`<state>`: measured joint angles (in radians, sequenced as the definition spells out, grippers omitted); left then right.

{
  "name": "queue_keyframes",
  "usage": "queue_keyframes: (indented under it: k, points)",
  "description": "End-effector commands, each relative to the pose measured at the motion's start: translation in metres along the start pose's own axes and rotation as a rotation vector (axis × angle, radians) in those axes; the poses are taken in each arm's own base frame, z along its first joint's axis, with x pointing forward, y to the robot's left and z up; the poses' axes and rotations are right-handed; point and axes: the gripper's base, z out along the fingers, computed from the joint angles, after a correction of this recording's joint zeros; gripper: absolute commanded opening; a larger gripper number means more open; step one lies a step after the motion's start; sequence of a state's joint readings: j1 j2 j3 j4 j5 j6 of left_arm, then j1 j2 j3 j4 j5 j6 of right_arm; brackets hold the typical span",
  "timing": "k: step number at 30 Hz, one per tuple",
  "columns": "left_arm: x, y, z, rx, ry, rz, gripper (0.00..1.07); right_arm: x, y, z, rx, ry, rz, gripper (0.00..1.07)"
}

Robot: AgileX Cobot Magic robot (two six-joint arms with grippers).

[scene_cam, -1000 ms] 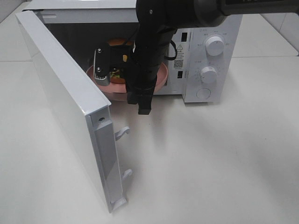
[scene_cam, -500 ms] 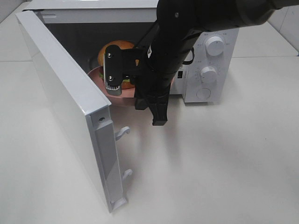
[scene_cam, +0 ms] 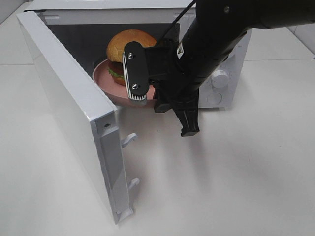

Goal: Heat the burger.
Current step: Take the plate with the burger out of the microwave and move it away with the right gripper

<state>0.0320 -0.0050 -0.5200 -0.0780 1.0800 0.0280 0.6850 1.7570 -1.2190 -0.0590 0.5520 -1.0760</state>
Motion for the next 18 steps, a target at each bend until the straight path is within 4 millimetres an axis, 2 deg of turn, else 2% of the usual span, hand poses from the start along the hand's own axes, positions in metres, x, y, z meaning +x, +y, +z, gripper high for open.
queue_keyframes:
  k: [1, 6, 9, 12, 18]
  points:
    - [0.001, 0.000, -0.001, -0.003, -0.016, -0.002, 1.00, 0.008, -0.014, -0.019, 0.145, -0.007, -0.004, 0.00]
    - [0.001, 0.000, -0.001, -0.003, -0.016, -0.002, 1.00, 0.013, -0.005, -0.036, 0.176, -0.018, -0.012, 0.00]
    - [0.001, 0.000, -0.001, -0.003, -0.016, -0.002, 1.00, 0.014, -0.003, -0.036, 0.173, -0.016, -0.014, 0.00]
    - [0.001, 0.000, -0.001, -0.003, -0.016, -0.002, 1.00, 0.020, 0.009, -0.045, 0.161, -0.004, -0.022, 0.00]
    - [0.001, 0.000, -0.001, -0.003, -0.016, -0.002, 1.00, 0.027, 0.020, -0.062, 0.185, 0.003, -0.031, 0.00]
